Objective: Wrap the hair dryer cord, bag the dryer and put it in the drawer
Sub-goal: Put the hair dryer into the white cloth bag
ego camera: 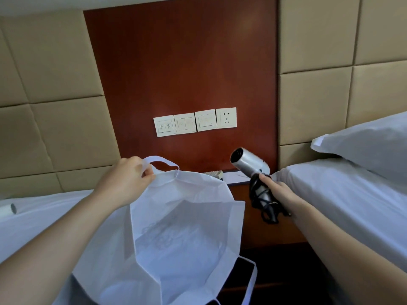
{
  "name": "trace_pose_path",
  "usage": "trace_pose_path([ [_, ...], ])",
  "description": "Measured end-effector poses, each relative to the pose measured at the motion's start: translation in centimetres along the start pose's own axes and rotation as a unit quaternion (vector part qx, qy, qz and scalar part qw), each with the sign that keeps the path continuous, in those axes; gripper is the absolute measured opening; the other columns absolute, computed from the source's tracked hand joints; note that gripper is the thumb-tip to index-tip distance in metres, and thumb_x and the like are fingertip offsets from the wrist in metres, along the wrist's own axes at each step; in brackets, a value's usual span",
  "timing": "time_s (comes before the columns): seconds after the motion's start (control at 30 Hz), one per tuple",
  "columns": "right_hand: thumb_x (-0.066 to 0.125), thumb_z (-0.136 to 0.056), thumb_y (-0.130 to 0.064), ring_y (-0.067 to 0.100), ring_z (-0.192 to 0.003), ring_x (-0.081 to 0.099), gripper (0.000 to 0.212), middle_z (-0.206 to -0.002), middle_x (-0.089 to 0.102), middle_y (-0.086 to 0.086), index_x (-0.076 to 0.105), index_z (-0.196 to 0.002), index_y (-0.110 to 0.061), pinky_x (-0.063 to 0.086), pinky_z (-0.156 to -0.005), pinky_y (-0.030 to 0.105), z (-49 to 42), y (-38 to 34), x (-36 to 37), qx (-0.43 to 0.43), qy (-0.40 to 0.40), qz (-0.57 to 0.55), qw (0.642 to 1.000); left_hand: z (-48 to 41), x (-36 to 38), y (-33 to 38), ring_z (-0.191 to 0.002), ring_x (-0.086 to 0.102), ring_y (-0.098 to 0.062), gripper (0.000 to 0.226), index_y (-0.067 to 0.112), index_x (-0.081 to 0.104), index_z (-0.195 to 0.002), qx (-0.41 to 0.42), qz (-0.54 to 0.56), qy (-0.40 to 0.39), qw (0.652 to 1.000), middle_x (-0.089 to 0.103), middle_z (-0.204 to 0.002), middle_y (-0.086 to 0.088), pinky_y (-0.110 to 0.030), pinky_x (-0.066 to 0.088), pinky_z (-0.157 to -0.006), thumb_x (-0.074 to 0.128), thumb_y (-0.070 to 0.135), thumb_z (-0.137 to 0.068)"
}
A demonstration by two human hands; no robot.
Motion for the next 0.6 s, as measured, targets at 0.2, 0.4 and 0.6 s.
trace_pose_path([
  [0.2,0.059,-0.087,-0.037,0.019,-0.063,0.063,0.036,-0.066,0.068,0.008,0.064,-0.087,-0.002,0.052,-0.065,0.026,3.4,-6.5,0.1,-0.059,-0.027,-0.051,0.997,-0.9,-0.3,0.4,-0.077,0.054,-0.027,0.029,0.024,0.057,-0.058,-0.023,0.027,0.029,0.999,0.056,-0.068,0.000,-0.037,0.050,-0.070,0.054,0.018,-0.086],
  [0.4,0.073,-0.066,-0.051,0.029,-0.094,0.069,0.058,-0.099,0.072,0.019,0.071,-0.095,-0.001,0.050,-0.095,0.039,8.1,-7.3,1.5,-0.051,-0.110,0.019,0.992,-0.7,-1.0,2.1,-0.079,0.058,-0.034,0.030,0.024,0.054,-0.057,-0.026,0.035,0.043,0.998,0.062,-0.077,-0.009,-0.040,0.053,-0.074,0.051,0.015,-0.085],
  [0.6,0.079,-0.042,-0.064,0.027,-0.099,0.068,0.075,-0.099,0.074,0.012,0.074,-0.093,-0.009,0.045,-0.103,0.044,11.6,-6.5,3.9,-0.045,-0.178,0.070,0.980,-0.4,-2.9,4.0,-0.077,0.060,-0.035,0.029,0.016,0.053,-0.057,-0.032,0.041,0.062,0.997,0.061,-0.075,-0.011,-0.037,0.052,-0.065,0.048,0.011,-0.086],
])
Point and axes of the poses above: each hand's wrist, its own z-axis away from the middle knuckle, its own x-axis out of the palm, y = z × x, the point moved 6 cm from there along -z, towards the middle knuckle
